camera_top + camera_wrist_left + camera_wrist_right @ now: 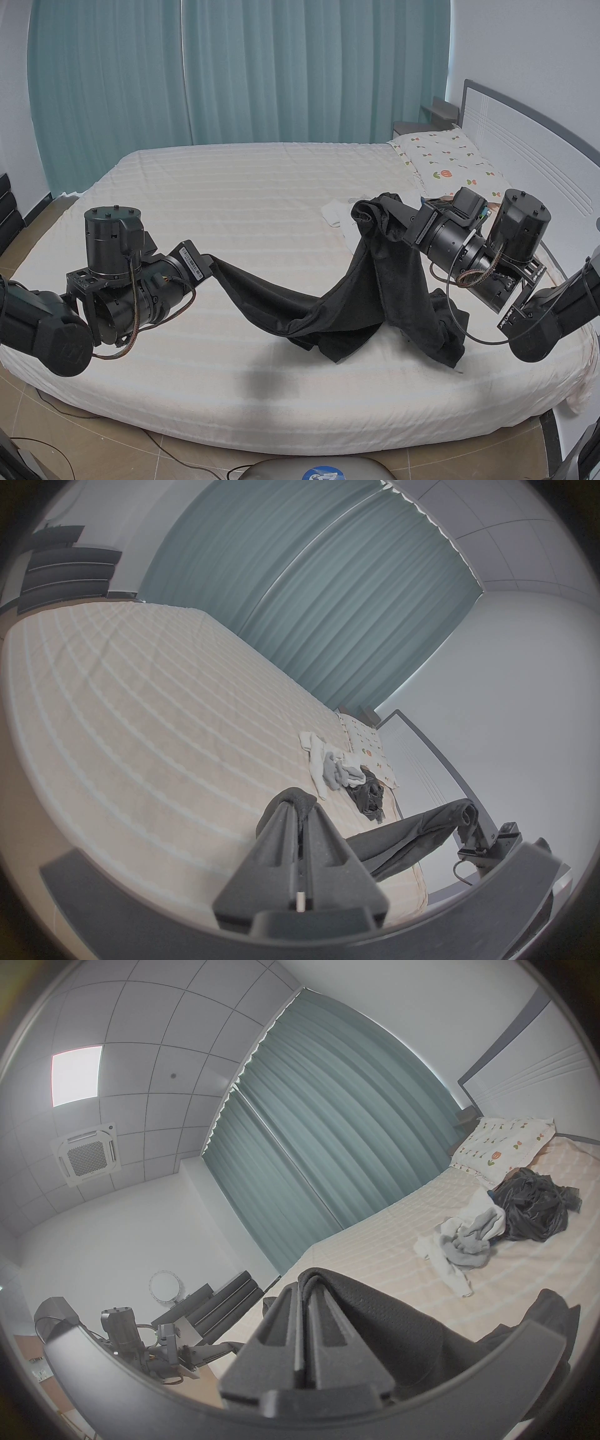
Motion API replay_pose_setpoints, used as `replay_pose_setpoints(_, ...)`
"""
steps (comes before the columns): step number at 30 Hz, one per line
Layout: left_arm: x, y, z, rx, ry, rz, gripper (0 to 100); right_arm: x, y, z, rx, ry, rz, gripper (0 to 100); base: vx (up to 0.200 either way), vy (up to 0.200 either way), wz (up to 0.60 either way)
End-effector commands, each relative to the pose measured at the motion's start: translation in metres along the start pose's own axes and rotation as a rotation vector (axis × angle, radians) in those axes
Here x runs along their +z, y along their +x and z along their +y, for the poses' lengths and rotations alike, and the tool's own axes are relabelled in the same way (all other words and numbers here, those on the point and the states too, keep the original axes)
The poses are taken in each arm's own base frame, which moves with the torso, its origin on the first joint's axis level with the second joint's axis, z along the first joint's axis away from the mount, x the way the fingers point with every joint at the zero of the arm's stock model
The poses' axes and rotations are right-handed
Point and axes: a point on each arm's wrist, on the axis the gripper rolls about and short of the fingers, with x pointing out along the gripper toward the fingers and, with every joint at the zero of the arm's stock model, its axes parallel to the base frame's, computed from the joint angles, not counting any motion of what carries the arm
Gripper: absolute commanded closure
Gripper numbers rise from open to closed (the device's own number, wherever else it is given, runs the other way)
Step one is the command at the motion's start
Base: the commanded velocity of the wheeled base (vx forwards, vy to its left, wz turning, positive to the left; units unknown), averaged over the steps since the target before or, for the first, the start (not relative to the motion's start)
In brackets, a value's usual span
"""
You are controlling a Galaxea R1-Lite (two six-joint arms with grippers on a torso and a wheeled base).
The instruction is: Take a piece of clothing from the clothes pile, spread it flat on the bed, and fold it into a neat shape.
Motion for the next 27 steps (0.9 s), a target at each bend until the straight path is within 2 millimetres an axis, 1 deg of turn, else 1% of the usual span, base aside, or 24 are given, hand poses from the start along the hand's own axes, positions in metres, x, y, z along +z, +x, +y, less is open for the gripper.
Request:
replay_pose_setpoints(1, 0.004, -0.002, 0.001, 0.001, -0.005, -0.014, 100, -0.003, 0.003, 0.007, 0.020, 0.003, 0.008, 100, 0.000, 0.200, 0.00)
replay_pose_setpoints(14, 0.003, 0.000, 0.001, -0.002, -0.006, -0.009, 100, -0.019, 0.008, 0.005, 0.013, 0.010, 0.049, 100, 0.000, 0.200, 0.00)
replay_pose_setpoints(22, 0.005, -0.001, -0.001, -0.008, -0.020, -0.019, 100, -0.023, 0.011, 0.003, 0.006, 0.010, 0.054, 100, 0.000, 0.200, 0.00)
replay_pose_setpoints(27, 0.005, -0.001, 0.000, -0.007, -0.022, -0.018, 100, -0.022, 0.012, 0.002, 0.004, 0.011, 0.049, 100, 0.000, 0.200, 0.00)
